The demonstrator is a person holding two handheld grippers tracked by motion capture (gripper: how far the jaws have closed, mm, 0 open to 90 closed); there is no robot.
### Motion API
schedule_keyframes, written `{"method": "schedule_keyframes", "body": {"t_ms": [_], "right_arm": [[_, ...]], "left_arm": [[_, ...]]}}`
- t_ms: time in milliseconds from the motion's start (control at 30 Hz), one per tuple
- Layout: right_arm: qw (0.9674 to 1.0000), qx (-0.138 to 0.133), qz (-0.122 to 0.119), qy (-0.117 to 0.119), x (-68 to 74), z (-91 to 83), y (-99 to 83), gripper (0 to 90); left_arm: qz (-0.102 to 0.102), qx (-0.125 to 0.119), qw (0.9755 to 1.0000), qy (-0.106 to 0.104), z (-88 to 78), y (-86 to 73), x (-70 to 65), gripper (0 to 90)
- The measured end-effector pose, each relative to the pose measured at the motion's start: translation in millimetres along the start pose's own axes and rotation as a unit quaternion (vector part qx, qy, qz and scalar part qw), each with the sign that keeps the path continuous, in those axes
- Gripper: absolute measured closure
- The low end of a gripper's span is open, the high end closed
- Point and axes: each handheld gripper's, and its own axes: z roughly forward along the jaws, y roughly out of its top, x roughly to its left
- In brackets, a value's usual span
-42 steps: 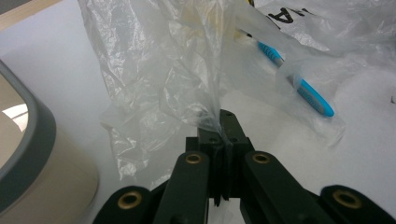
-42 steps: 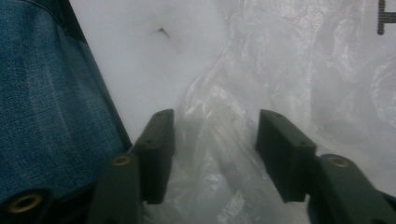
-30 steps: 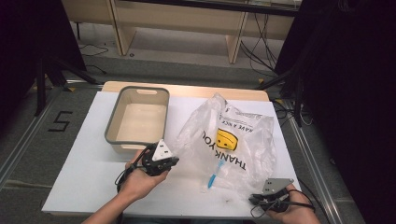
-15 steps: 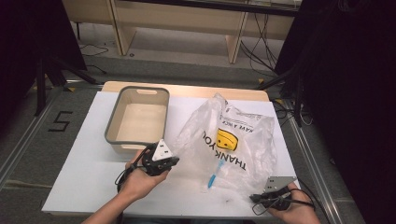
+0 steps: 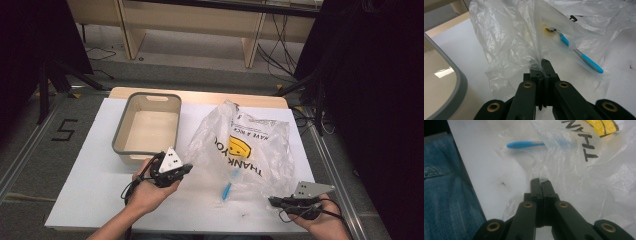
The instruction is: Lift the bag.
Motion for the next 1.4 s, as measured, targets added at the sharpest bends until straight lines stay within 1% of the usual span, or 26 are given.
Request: {"method": "schedule_keyframes", "body": {"t_ms": [100, 167, 267, 433, 567, 633, 667, 833, 1033, 1167, 1300, 1333, 1367, 1400], "right_arm": [[0.9998, -0.021, 0.001, -0.002, -0.9, -3.5, 3.0, 90.0], [0.9992, -0.037, 0.002, -0.012, -1.9, -5.4, 4.9, 90.0], [0.9982, -0.056, 0.006, -0.019, -3.0, -8.1, 7.4, 90.0], [0.9959, -0.083, 0.015, -0.034, -4.1, -9.6, 9.4, 90.0], [0.9929, -0.107, 0.019, -0.048, -4.3, -13.2, 11.7, 90.0], [0.9923, -0.112, 0.021, -0.049, -4.3, -15.3, 12.8, 90.0], [0.9914, -0.118, 0.023, -0.052, -4.2, -16.1, 13.1, 90.0], [0.9889, -0.134, 0.028, -0.059, -5.3, -18.8, 14.3, 90.0], [0.9857, -0.149, 0.031, -0.072, -6.7, -22.8, 16.1, 90.0], [0.9841, -0.157, 0.034, -0.077, -7.1, -23.7, 18.0, 90.0], [0.9835, -0.159, 0.032, -0.08, -8.1, -23.7, 19.1, 90.0], [0.9825, -0.163, 0.033, -0.082, -8.2, -23.5, 19.4, 90.0], [0.983, -0.161, 0.034, -0.081, -8.3, -23.9, 19.5, 90.0], [0.9827, -0.163, 0.034, -0.082, -8.2, -23.9, 19.7, 90.0]], "left_arm": [[0.001, -0.011, 0.9999, 0.003, -2.5, 1.3, 0.8, 89.2], [0.004, -0.02, 0.9998, 0.004, -4.0, 2.3, 1.0, 89.1], [0.007, -0.034, 0.9993, 0.009, -6.1, 3.4, 1.4, 89.2], [0.01, -0.061, 0.9979, 0.021, -9.2, 4.7, 3.0, 89.2], [0.013, -0.078, 0.9964, 0.03, -12.0, 6.8, 3.8, 89.2], [0.015, -0.084, 0.9958, 0.034, -13.3, 7.9, 4.3, 89.2], [0.015, -0.086, 0.9956, 0.035, -13.8, 8.3, 4.5, 89.2], [0.017, -0.102, 0.9937, 0.043, -17.4, 11.6, 7.1, 89.1], [0.014, -0.12, 0.9912, 0.053, -22.6, 15.3, 11.1, 89.2], [0.015, -0.127, 0.9903, 0.056, -24.3, 16.8, 12.0, 89.2], [0.014, -0.13, 0.9898, 0.057, -24.9, 17.1, 12.1, 89.2], [0.014, -0.131, 0.9896, 0.058, -24.9, 17.1, 12.2, 89.2], [0.014, -0.132, 0.9894, 0.058, -25.0, 17.2, 12.2, 89.1], [0.015, -0.133, 0.9892, 0.059, -25.2, 17.3, 12.3, 89.2]]}}
